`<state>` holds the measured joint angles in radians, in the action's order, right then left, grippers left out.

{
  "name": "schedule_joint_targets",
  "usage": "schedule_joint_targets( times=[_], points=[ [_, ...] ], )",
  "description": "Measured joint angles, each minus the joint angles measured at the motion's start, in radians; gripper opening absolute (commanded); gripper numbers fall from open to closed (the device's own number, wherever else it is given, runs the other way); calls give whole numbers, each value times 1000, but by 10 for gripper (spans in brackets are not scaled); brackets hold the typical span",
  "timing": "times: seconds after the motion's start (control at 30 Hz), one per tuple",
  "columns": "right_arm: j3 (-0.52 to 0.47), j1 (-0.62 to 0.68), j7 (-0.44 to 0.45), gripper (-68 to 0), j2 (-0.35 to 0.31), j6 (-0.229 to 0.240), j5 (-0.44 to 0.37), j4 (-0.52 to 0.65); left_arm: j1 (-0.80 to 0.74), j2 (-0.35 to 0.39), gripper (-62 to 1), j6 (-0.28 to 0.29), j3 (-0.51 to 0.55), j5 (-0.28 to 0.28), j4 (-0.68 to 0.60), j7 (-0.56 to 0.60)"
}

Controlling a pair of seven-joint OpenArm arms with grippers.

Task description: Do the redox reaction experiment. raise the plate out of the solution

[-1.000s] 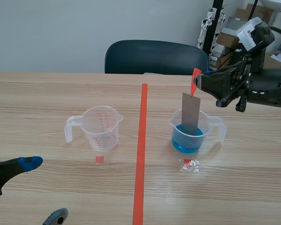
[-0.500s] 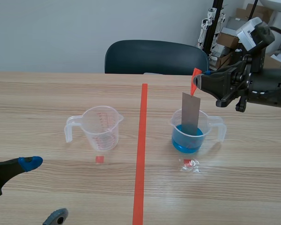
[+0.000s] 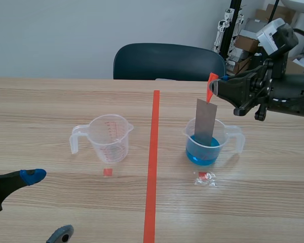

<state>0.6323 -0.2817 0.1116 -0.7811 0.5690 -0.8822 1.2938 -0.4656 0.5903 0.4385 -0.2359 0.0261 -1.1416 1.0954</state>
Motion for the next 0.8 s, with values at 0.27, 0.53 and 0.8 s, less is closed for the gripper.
schedule_joint_targets(
  times=[0.27, 0.53, 0.8],
  points=[
    [0, 0, 34, -671, 0, 0, 0, 0, 0, 0, 14, 0, 0, 0, 0, 0],
    [0, 0, 46, -671, 0, 0, 0, 0, 0, 25, -208, 0, -1, -128, 0, 84],
    [-30, 0, 41, -671, -30, 5, 1, 16, 0, 151, -507, 0, -1, -151, 0, 83]
  ],
)
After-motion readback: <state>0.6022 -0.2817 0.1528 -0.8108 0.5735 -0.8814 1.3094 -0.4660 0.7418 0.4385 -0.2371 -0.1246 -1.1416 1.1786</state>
